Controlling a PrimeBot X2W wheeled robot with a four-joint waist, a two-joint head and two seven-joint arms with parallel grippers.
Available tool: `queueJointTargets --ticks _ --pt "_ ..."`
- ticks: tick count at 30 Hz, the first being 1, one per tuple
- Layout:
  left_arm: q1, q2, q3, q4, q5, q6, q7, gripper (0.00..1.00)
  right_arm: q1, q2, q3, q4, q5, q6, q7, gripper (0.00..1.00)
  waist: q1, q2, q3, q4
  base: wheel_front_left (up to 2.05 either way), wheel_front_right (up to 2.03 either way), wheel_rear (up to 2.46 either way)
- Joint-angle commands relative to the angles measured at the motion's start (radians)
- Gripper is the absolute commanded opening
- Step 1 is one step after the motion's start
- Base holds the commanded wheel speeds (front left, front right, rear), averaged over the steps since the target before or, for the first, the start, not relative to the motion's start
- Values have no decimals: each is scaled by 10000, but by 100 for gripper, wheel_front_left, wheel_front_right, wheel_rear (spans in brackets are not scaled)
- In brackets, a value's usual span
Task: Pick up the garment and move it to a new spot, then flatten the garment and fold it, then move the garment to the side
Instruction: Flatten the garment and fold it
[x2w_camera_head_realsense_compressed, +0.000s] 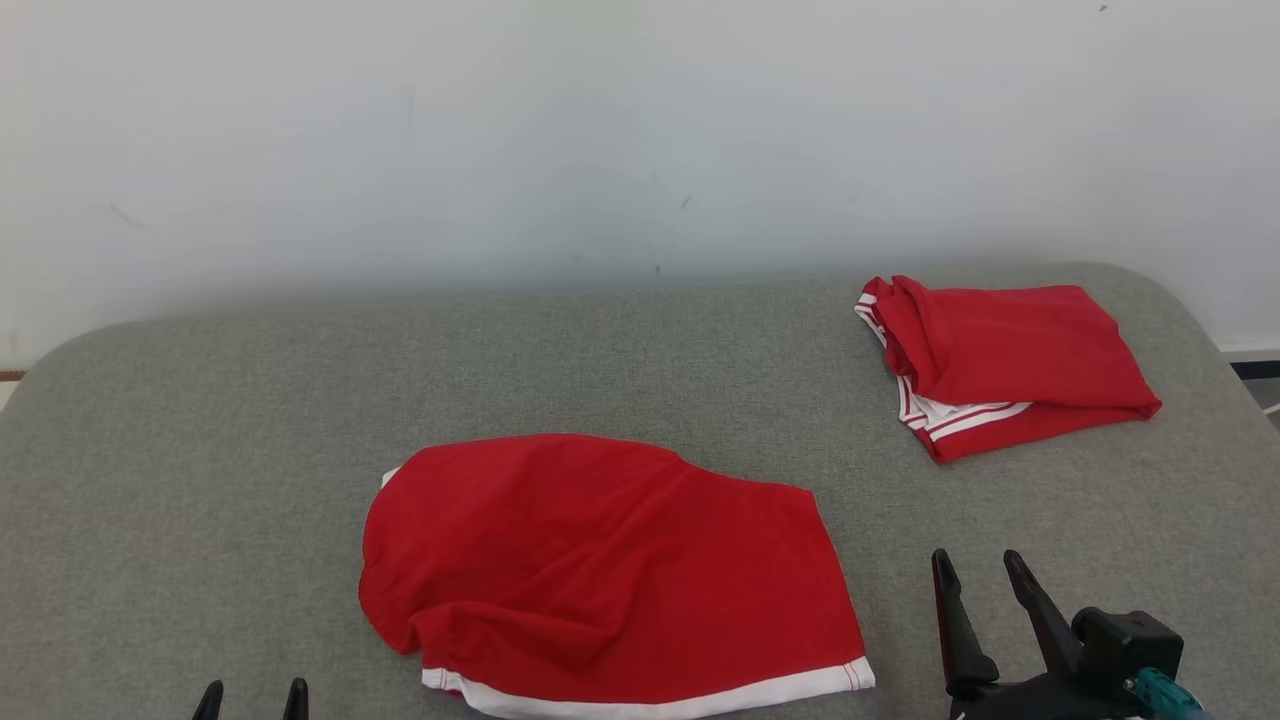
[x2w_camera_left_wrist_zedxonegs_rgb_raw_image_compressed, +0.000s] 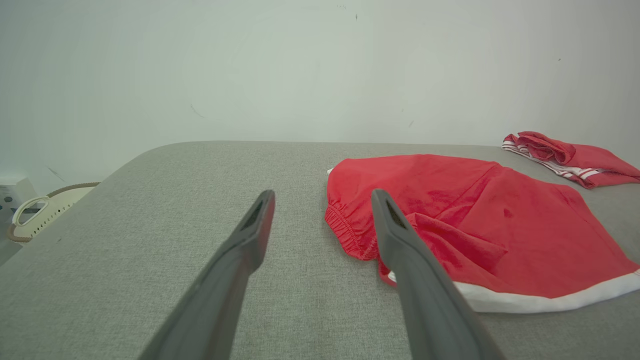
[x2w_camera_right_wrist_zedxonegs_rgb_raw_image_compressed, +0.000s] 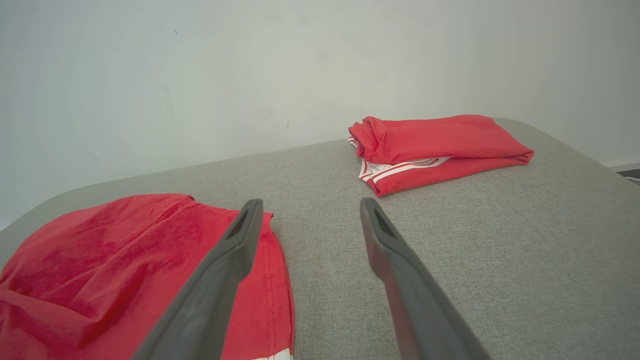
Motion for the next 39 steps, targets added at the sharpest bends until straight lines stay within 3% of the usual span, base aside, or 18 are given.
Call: queueJointTargets --ticks 1,11,32,39 --pt "-79 76 -13 15 -130 4 -76 100 -26 15 22 18 7 -7 -22 100 -1 0 4 -6 0 0 0" --pt "-138 24 -197 290 -226 -109 10 100 -78 15 171 103 78 -7 -24 100 -1 0 41 -91 0 0 0" --pt "-2077 -160 -1899 3854 -445 -1844 -34 100 -53 -815 1677 1621 840 -7 305 100 -1 0 643 -106 0 0 0" --pt "-3044 -87 -2297 5117 -443 -2108 -210 100 -477 -766 1995 2380 812 -7 131 100 -1 0 1050 -106 0 0 0"
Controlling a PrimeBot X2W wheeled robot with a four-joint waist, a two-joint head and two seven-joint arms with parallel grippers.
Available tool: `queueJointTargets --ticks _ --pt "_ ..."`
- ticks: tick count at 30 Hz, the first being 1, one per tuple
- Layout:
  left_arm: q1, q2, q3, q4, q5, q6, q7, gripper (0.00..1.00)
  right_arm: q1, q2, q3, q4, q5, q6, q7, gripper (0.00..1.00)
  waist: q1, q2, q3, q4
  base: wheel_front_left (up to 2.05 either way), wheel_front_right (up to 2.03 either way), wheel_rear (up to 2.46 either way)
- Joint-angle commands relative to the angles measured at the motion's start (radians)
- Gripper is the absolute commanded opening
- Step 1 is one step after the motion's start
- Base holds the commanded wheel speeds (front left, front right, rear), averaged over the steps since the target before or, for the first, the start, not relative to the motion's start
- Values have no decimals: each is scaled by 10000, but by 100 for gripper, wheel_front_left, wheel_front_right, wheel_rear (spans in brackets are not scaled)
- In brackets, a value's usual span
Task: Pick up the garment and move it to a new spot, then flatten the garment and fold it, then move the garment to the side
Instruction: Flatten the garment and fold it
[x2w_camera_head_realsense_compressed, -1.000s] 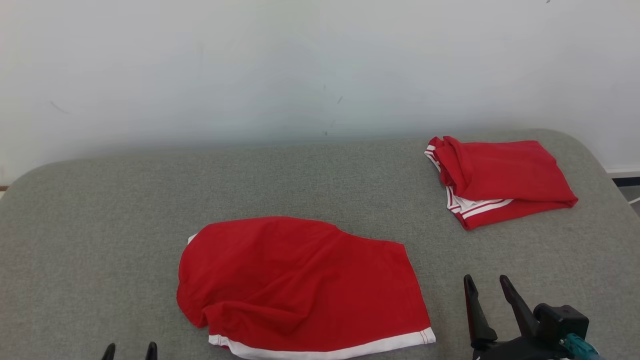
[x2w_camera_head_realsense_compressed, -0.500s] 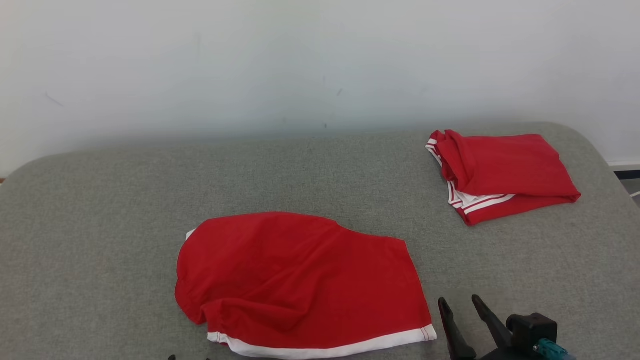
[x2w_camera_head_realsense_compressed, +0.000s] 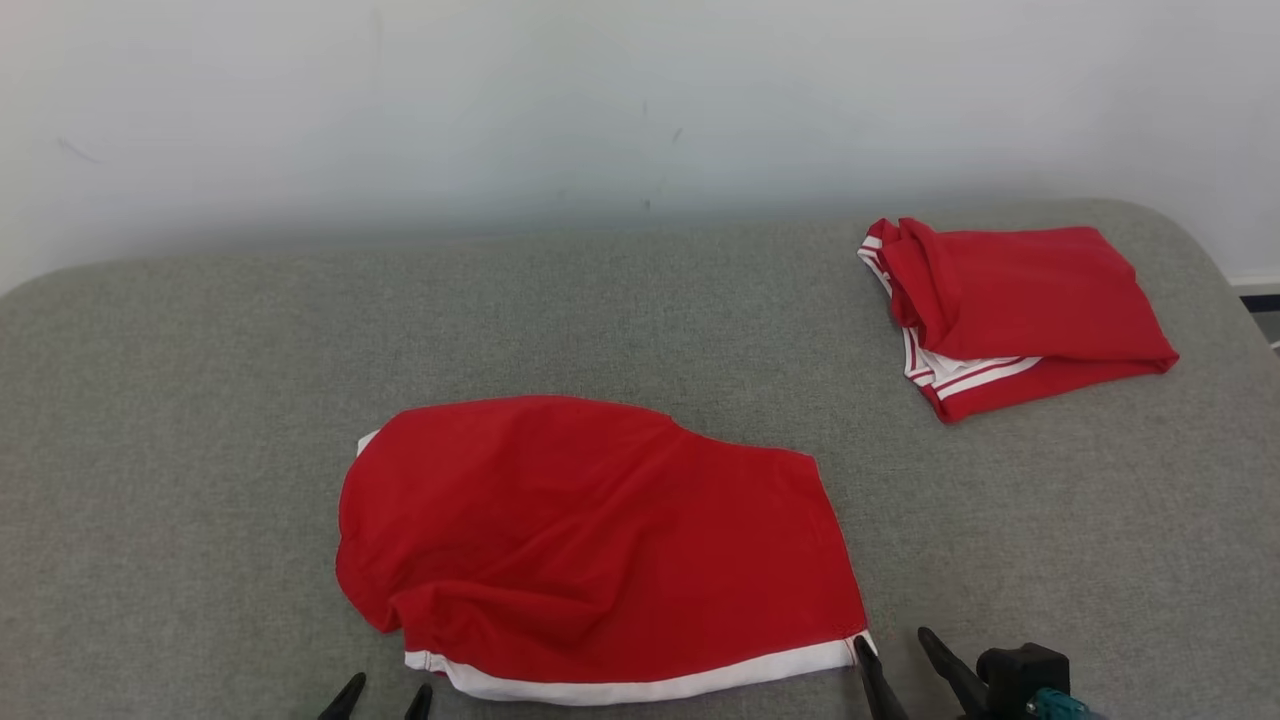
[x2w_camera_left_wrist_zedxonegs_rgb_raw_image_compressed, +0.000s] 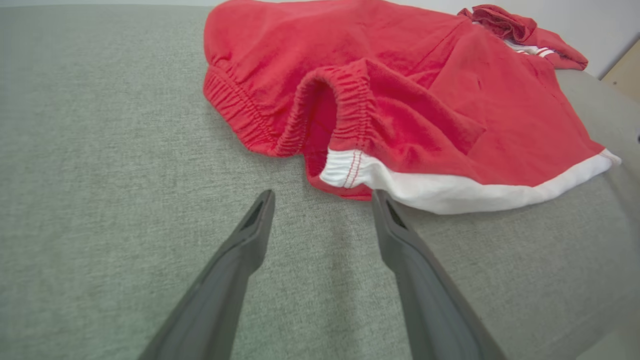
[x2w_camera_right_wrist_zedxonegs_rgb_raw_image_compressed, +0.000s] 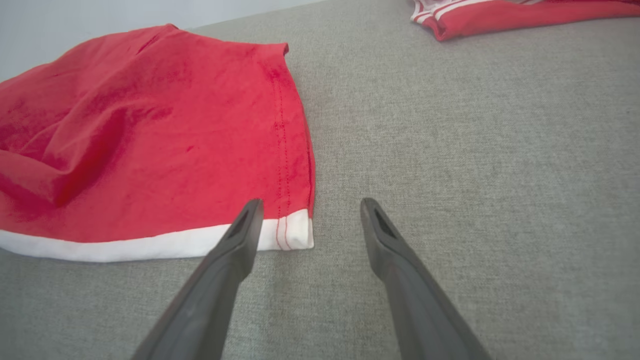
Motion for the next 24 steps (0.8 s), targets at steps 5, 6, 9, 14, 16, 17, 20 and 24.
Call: queueJointTargets --ticks 5,6,9,14,16,17,20,24 --pt "-566 15 -273 641 -8 -73 -116 100 -368 49 202 495 -77 -7 -189 100 -1 -1 201 36 0 0 0" --pt "-674 16 -350 747 24 -97 -124 100 -439 61 265 591 -80 -7 -218 100 -1 -1 221 42 0 0 0" --pt "-943 -41 -511 943 49 -135 -167 100 -592 121 359 791 -80 -7 -303 100 -1 -1 250 59 0 0 0" --pt "-1317 -61 -723 1330 -2 -146 -176 100 -761 146 548 1047 -102 -7 -368 100 -1 -1 307 64 0 0 0" --pt "-1445 -65 -815 1460 -24 -149 -180 100 -849 153 639 1129 -103 -7 -386 100 -1 -1 343 49 0 0 0" --pt "-1503 -69 -847 1476 -7 -153 -181 100 -869 162 684 1170 -127 -7 -392 100 -1 -1 360 37 0 0 0" --pt "-1574 -165 -936 1340 -47 -161 -182 100 -935 175 745 1300 -150 -7 -454 100 -1 -1 403 43 0 0 0" --pt "-1509 -136 -1243 1200 -116 -160 -183 0 -1075 236 838 1567 -200 -7 -406 16 -1 -1 469 94 0 0 0"
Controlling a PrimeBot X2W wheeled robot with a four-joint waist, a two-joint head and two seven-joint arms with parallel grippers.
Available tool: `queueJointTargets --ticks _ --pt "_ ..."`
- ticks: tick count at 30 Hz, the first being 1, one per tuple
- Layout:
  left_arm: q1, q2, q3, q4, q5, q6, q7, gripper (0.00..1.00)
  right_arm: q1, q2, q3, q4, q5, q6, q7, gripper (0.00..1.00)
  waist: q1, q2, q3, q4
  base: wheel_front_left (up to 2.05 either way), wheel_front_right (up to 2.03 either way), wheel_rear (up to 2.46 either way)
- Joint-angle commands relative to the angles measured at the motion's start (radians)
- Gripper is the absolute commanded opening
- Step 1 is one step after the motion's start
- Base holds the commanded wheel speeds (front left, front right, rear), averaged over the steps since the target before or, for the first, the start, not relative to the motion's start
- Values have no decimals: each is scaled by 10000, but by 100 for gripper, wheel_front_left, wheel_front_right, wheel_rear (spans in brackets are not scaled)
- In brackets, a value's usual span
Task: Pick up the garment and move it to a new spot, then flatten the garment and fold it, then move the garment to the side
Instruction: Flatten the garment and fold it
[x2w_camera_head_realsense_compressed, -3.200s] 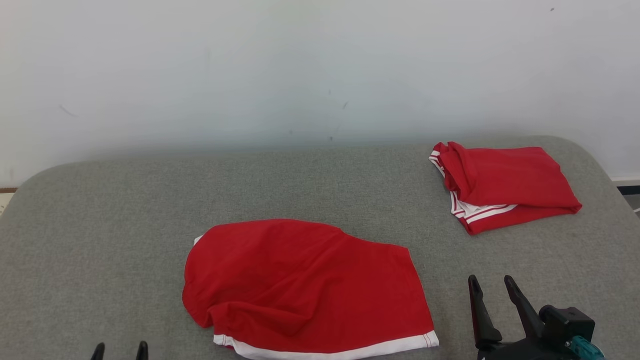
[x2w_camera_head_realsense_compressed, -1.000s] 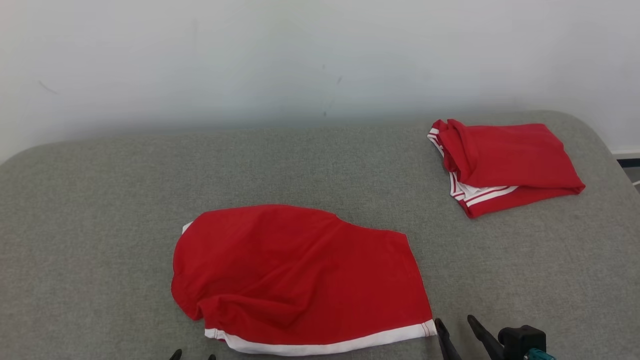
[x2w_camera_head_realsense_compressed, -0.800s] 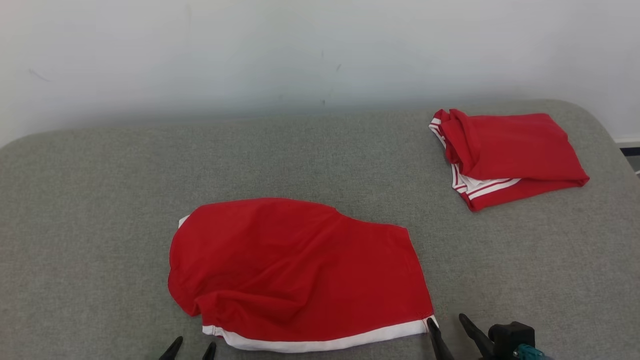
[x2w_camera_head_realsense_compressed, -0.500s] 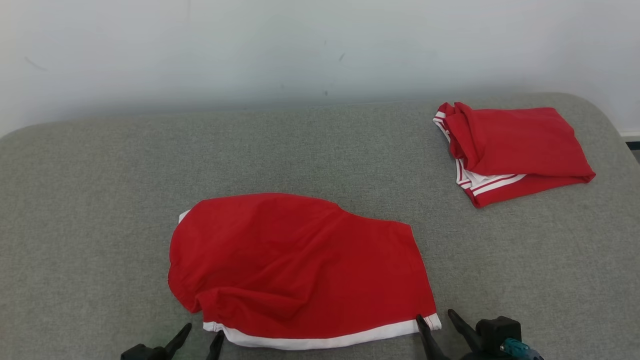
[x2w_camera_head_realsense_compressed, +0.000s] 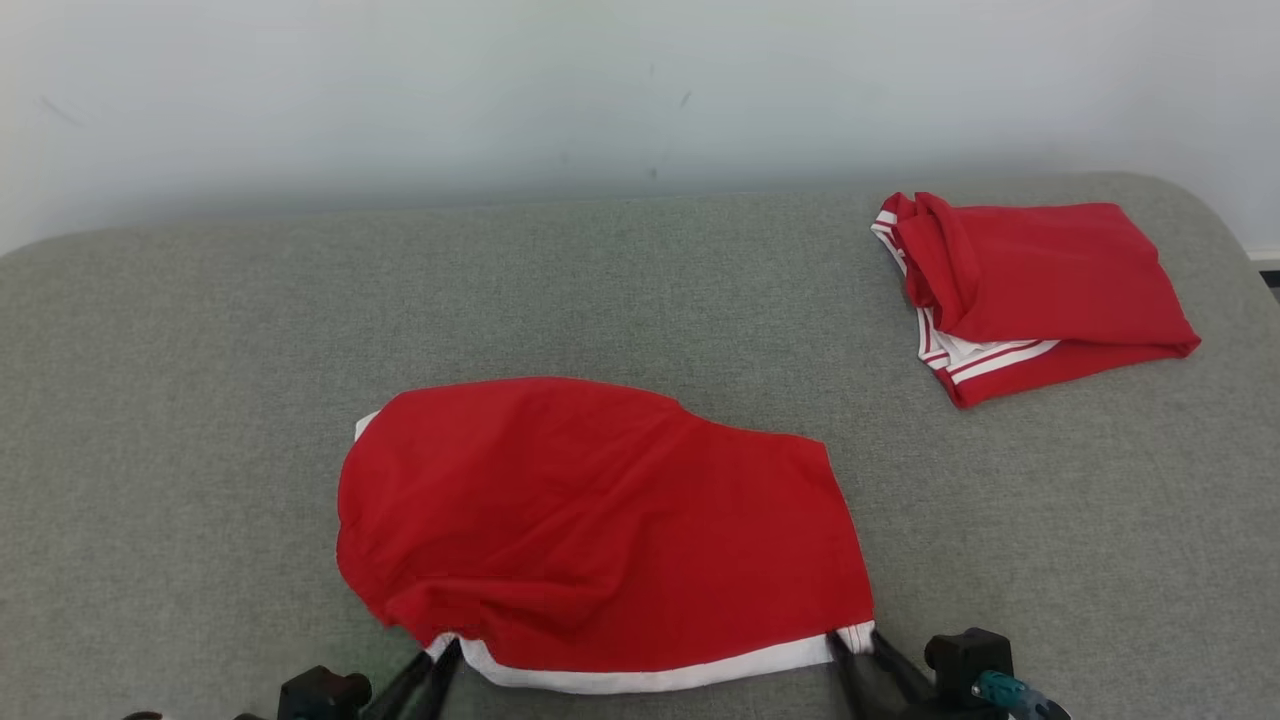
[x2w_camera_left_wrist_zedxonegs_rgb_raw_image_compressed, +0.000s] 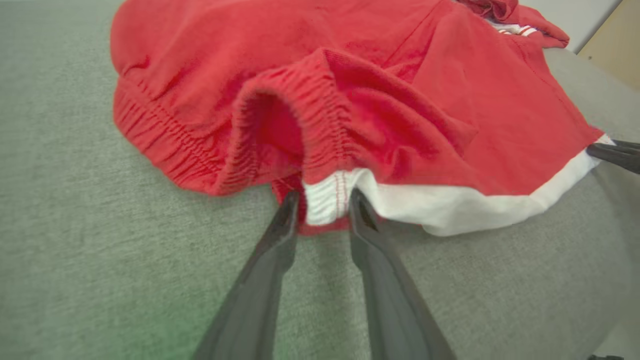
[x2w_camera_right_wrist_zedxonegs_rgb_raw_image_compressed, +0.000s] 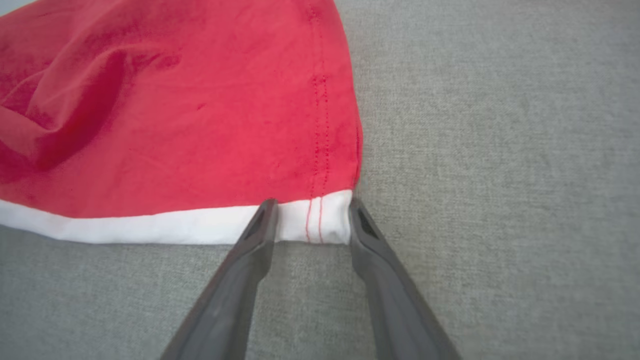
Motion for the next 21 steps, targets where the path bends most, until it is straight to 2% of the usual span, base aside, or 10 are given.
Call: queueJointTargets --ticks 1,2,12,21 --pt "51 106 -148 29 -59 10 -53 0 -139 75 44 105 -53 -7 -40 7 0 -1 28 43 0 0 0" --pt "50 132 -201 5 -94 9 -54 0 -169 90 64 169 -43 -7 -71 0 0 -1 30 64 0 0 0" --pt "733 228 -124 -969 -80 7 -55 0 -238 133 -22 295 167 -7 -504 0 0 -1 -237 263 0 0 0" --pt "1450 895 435 -2868 129 318 59 0 -1 -227 178 -1421 1390 -7 -145 0 0 -1 -791 329 0 0 0"
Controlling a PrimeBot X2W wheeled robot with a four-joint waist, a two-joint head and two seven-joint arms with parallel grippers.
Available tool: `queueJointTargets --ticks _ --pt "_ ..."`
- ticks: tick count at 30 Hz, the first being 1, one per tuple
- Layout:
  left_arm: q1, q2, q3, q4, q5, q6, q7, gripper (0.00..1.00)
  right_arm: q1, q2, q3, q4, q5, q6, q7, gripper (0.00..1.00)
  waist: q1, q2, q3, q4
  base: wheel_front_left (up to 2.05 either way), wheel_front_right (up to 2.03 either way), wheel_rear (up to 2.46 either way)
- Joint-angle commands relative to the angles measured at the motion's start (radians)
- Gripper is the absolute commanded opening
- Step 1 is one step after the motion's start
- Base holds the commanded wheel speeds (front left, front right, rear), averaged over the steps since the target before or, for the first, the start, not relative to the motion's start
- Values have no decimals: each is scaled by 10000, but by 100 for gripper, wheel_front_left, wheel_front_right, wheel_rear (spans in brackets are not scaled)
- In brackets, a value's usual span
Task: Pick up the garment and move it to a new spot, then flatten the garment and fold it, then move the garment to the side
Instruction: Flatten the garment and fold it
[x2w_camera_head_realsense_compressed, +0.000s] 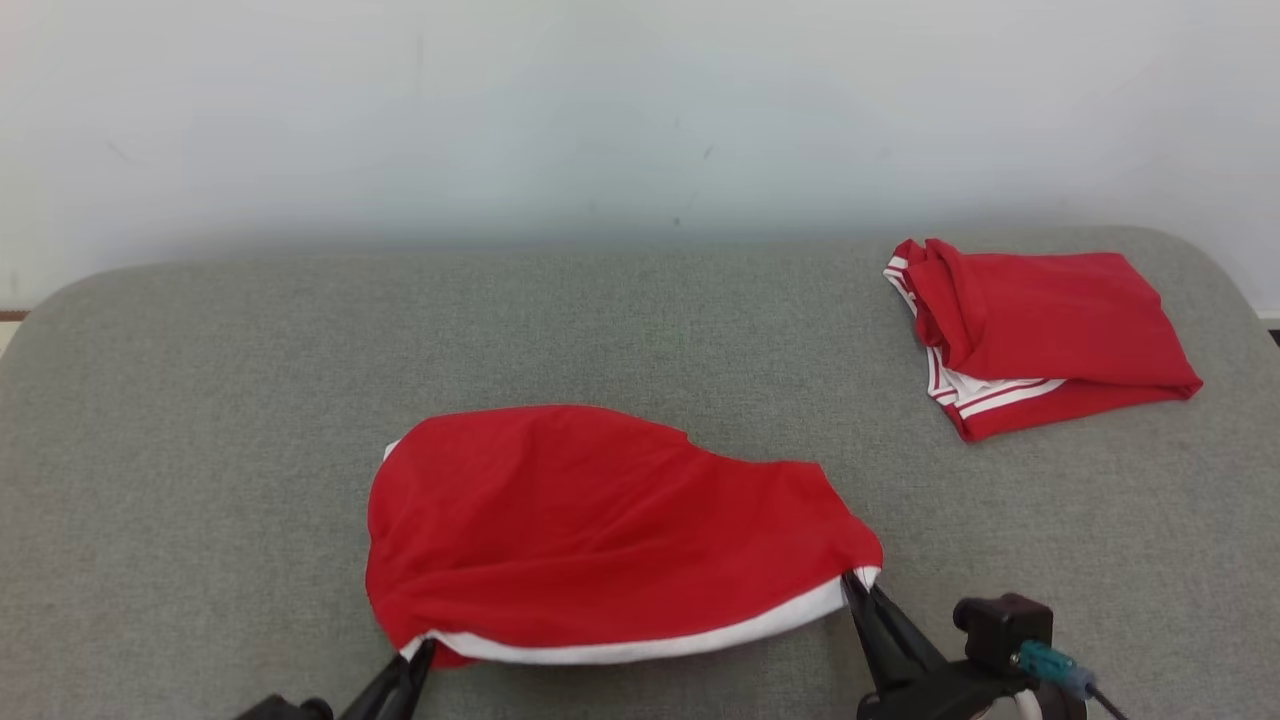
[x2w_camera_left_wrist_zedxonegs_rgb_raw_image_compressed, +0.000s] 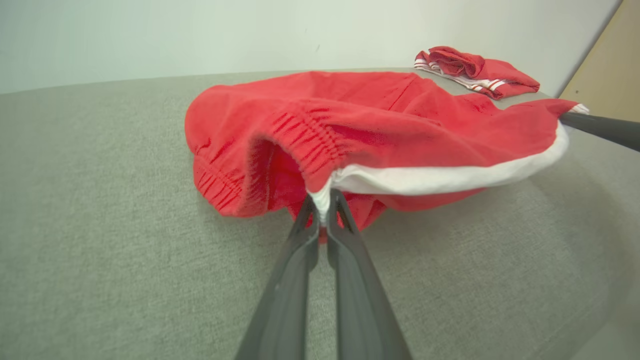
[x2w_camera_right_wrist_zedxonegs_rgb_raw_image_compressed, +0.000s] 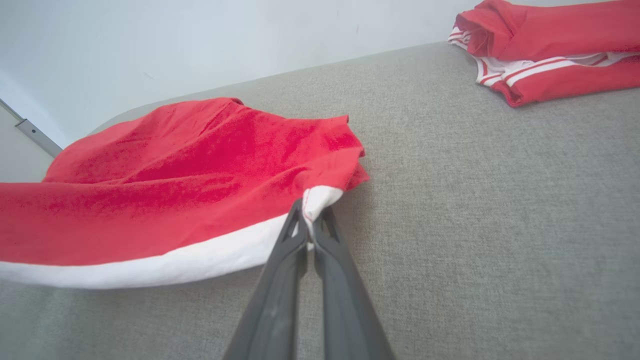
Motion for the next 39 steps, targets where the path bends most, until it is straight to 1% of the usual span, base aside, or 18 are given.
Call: queueJointTargets --ticks 1,4,6,10,11,13,14,16,19,21,23,29,30,32,36,39 --pt "-99 225 81 -453 92 70 164 0 -53 -110 52 -477 299 -7 145 0 1 -1 -152 33 0 0 0" --pt "-387 417 94 -1017 152 48 457 0 -235 -163 40 -984 692 -7 328 0 1 -1 -186 48 0 0 0" --pt "-776 641 57 -1502 184 -13 816 0 -540 -329 83 -1410 966 -7 562 0 1 -1 -190 64 0 0 0" --pt "-1929 1148 -118 -2199 42 -164 1563 0 -1554 -527 259 -1933 1361 -8 924 0 1 -1 -40 -4 0 0 0" --pt "-2247 1189 -135 -2304 -201 -192 1701 0 -1869 -504 261 -1947 1540 -8 959 0 1 -1 38 -34 0 0 0" --pt "-3023 1587 -247 -2375 -312 -239 2034 0 -2717 -712 392 -1881 1345 -8 1078 0 1 -1 263 -84 0 0 0" --pt "-3431 1643 -306 -2334 -547 -237 2141 0 -3143 -646 412 -1799 1417 -8 1102 0 1 -1 394 -108 0 0 0" --pt "-4301 1995 -551 -2161 -717 -252 2287 0 -4101 -594 553 -1544 1390 -8 1201 0 1 -1 701 -184 0 0 0" --pt "-5759 2508 -1075 -1711 -1113 -252 2410 0 -5627 -493 618 -872 1516 -8 1309 0 1 -1 1220 -237 0 0 0" --pt "-6726 2675 -1432 -1378 -1560 -254 2462 0 -6580 -184 536 -316 1957 -8 1346 0 1 -1 1572 -267 0 0 0" --pt "-7806 2916 -1800 -976 -1905 -254 2455 0 -7647 -34 389 286 2363 -8 1380 0 1 -1 1939 -293 0 0 0" --pt "-11028 3242 -3168 354 -2813 -256 2555 0 -10681 306 -69 2329 3304 -6 1295 0 1 -1 2933 -430 0 0 0" --pt "-11564 3248 -3384 582 -2911 -256 2471 0 -11150 338 -133 2691 3386 -6 1245 0 1 -1 3053 -453 0 0 0" --pt "-12460 3064 -3647 1046 -3285 -256 2390 0 -12030 407 -231 3278 3529 -6 1154 0 1 -1 3307 -505 0 0 0" --pt "-13999 2754 -3980 2011 -3898 -257 2191 0 -13518 489 -641 4464 3879 -6 784 0 1 -1 3743 -576 0 0 0" --pt "-14890 2694 -4474 2642 -3886 -257 2046 0 -14441 562 -589 5204 3837 -4 485 0 1 -1 3911 -646 0 0 0"
